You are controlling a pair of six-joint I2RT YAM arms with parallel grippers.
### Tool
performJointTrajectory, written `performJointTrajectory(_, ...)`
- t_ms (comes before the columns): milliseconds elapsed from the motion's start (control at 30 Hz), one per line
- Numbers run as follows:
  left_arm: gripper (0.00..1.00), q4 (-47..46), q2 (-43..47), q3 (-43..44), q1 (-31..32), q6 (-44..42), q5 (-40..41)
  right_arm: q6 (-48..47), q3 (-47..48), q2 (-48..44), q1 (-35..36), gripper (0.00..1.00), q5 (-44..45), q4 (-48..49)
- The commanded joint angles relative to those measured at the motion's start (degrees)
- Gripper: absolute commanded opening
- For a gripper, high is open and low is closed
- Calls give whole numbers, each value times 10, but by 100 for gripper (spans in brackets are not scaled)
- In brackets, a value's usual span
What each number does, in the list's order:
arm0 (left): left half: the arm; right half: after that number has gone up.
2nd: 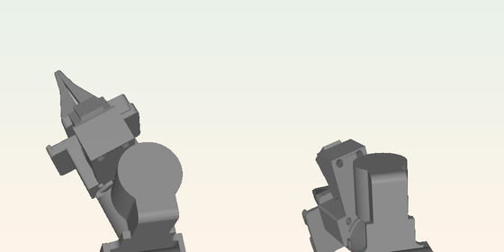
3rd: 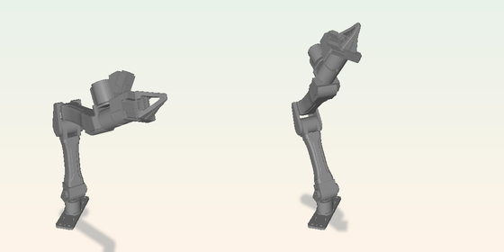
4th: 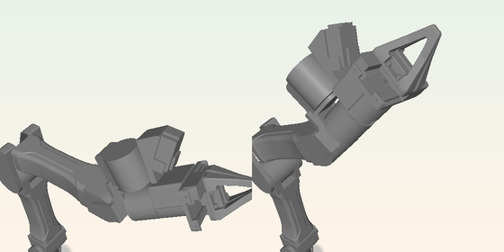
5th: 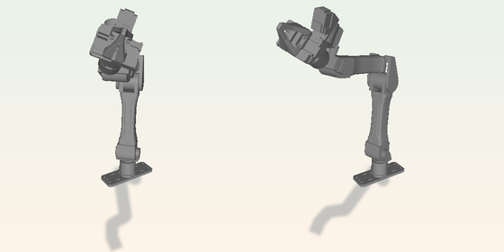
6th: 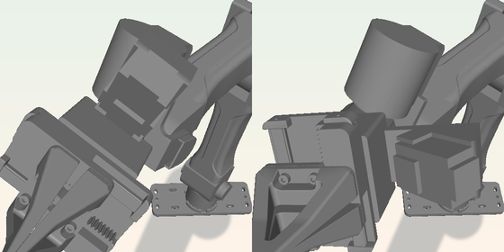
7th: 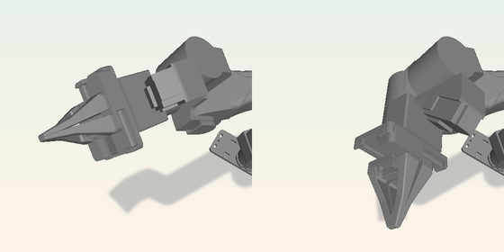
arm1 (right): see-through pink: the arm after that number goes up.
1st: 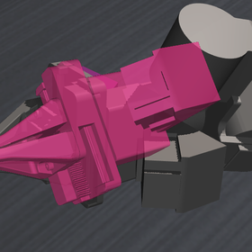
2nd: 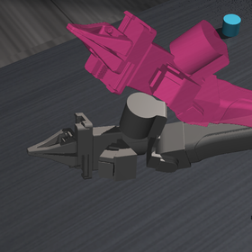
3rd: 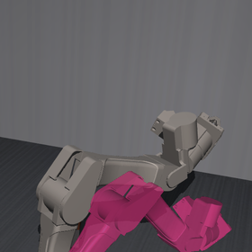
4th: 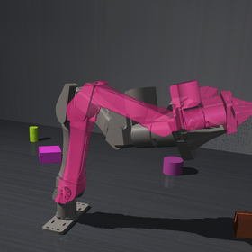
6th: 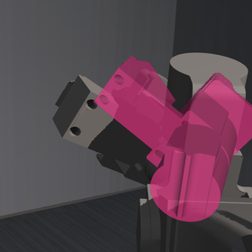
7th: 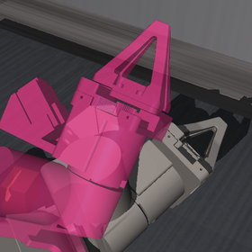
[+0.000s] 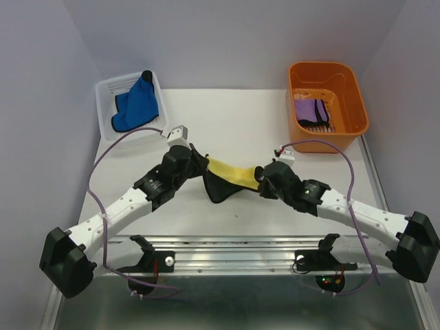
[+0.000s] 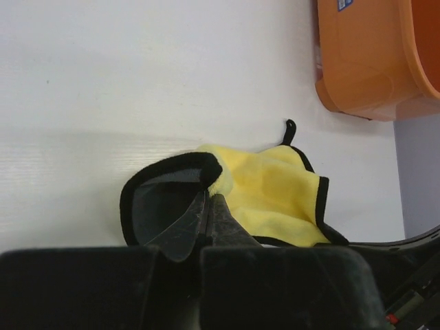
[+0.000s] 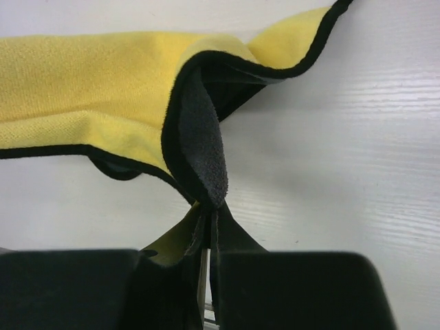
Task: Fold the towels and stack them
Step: Flatten out the crumpled towel
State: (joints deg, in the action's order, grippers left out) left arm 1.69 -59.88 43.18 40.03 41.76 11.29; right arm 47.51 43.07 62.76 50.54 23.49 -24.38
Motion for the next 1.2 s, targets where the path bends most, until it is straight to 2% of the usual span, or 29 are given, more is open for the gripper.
performJointTrajectory(0,0,-39,-15,44,-3,-20,48,-36,53,16,-55,1,-39,87)
performJointTrajectory(67,0,-41,-33,92,-21,-42,53,-66,76,29,-128,1,-99,124)
performJointTrajectory(133,0,-41,-79,137,-49,-62,25,-84,138,47,-165,1,-120,133)
performJointTrajectory(167,0,-41,-95,189,-77,-80,17,-114,165,69,-177,1,-126,135)
performJointTrajectory(233,0,-40,-152,253,-100,-101,-14,-143,227,97,-190,1,-122,133)
performJointTrajectory(267,0,-34,-187,324,-123,-116,-41,-177,286,126,-195,1,-122,130)
performJointTrajectory(367,0,7,-231,459,-139,-138,-86,-223,400,167,-207,1,-117,118)
performJointTrajectory(467,0,20,-241,516,-142,-157,-78,-258,456,194,-219,1,-118,126)
performJointTrajectory(533,0,21,-229,523,-144,-166,-59,-265,463,194,-219,1,-128,133)
performJointTrajectory(633,0,31,-195,505,-147,-161,-42,-246,447,175,-220,1,-153,126)
performJointTrajectory(767,0,23,-118,423,-147,-129,-26,-194,386,90,-219,1,-150,106)
performJointTrajectory(833,0,19,-52,346,-147,-106,-29,-159,326,47,-219,1,-169,83)
performJointTrajectory(967,0,-40,97,139,-131,-33,-90,-83,196,-77,-219,1,-321,92)
performJointTrajectory(1000,0,-49,154,113,-110,-7,-86,-70,172,-129,-219,1,-338,100)
performJointTrajectory(1100,0,-50,235,51,-76,19,-73,-21,96,-228,-219,1,-371,128)
performJointTrajectory(1167,0,-51,256,28,-57,37,-72,-5,70,-258,-219,1,-365,122)
